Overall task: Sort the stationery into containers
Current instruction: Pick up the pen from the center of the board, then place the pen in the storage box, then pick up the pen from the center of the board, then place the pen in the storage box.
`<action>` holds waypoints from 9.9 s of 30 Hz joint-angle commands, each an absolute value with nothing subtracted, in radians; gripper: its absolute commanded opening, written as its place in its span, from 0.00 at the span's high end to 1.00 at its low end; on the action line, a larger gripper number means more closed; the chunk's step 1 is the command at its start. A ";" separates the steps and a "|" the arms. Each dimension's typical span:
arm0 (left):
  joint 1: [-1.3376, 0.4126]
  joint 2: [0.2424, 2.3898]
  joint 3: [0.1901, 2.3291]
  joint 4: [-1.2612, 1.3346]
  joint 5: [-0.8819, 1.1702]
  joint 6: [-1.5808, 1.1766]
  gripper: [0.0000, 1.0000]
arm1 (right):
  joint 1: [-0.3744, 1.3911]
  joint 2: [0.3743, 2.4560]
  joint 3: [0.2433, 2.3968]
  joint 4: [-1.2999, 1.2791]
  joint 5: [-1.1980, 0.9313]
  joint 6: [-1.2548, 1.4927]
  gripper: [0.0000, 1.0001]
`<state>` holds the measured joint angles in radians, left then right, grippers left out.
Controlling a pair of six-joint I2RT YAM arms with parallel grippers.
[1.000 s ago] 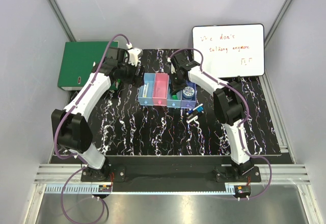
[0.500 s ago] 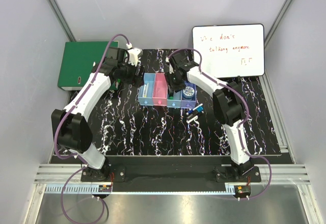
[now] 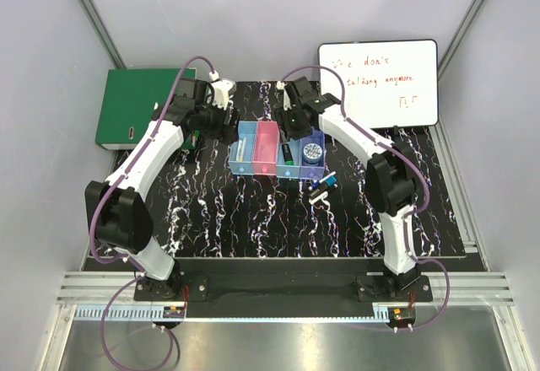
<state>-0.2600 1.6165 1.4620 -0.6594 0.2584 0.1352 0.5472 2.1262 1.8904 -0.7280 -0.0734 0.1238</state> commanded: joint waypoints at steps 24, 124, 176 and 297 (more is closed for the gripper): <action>-0.373 1.454 1.350 -0.686 0.236 0.347 0.14 | 0.454 1.503 1.183 -0.654 0.069 -0.693 0.38; -0.284 1.278 1.262 -0.653 0.044 0.325 0.13 | 0.572 2.378 2.350 -0.851 -0.315 0.112 1.00; -0.273 1.224 1.244 -0.683 0.201 0.434 0.12 | 0.557 1.622 1.635 -1.036 -0.055 -0.742 0.51; -0.279 1.200 1.261 -0.710 0.268 0.460 0.01 | 0.526 2.013 1.755 -0.703 -0.299 0.431 1.00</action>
<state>-0.2775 1.1995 1.2346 -0.7437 0.2680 0.4484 0.5076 2.1113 1.7931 -0.7456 -0.2508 0.4007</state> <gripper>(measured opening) 0.984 0.328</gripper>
